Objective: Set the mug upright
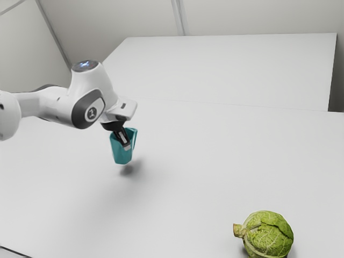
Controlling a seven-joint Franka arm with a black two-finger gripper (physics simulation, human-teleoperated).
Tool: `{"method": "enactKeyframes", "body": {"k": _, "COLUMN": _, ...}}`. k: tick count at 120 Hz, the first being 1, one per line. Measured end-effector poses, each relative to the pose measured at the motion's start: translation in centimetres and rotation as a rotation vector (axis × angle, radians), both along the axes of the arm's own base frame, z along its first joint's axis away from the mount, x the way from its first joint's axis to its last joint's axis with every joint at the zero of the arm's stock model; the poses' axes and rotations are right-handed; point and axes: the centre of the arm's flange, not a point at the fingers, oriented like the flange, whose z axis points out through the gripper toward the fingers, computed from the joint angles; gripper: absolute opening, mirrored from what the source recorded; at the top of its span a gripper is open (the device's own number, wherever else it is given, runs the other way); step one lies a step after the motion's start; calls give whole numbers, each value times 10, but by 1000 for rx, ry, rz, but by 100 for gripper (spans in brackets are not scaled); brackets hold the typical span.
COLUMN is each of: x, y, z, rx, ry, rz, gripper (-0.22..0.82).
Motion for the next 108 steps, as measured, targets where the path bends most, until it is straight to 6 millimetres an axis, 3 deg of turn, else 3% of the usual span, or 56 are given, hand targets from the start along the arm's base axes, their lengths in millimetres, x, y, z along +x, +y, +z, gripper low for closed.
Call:
{"method": "enactKeyframes", "body": {"k": 39, "x": -6, "y": -50, "z": -4, "rx": -8, "ry": -26, "rz": 133, "gripper": -18}}
{"method": "enactKeyframes", "body": {"k": 70, "x": -20, "y": -53, "z": -17, "rx": -141, "ry": 47, "rz": 384, "gripper": -18}}
{"method": "enactKeyframes", "body": {"k": 108, "x": -15, "y": -52, "z": -19, "rx": -218, "ry": 42, "rz": 540, "gripper": -18}}
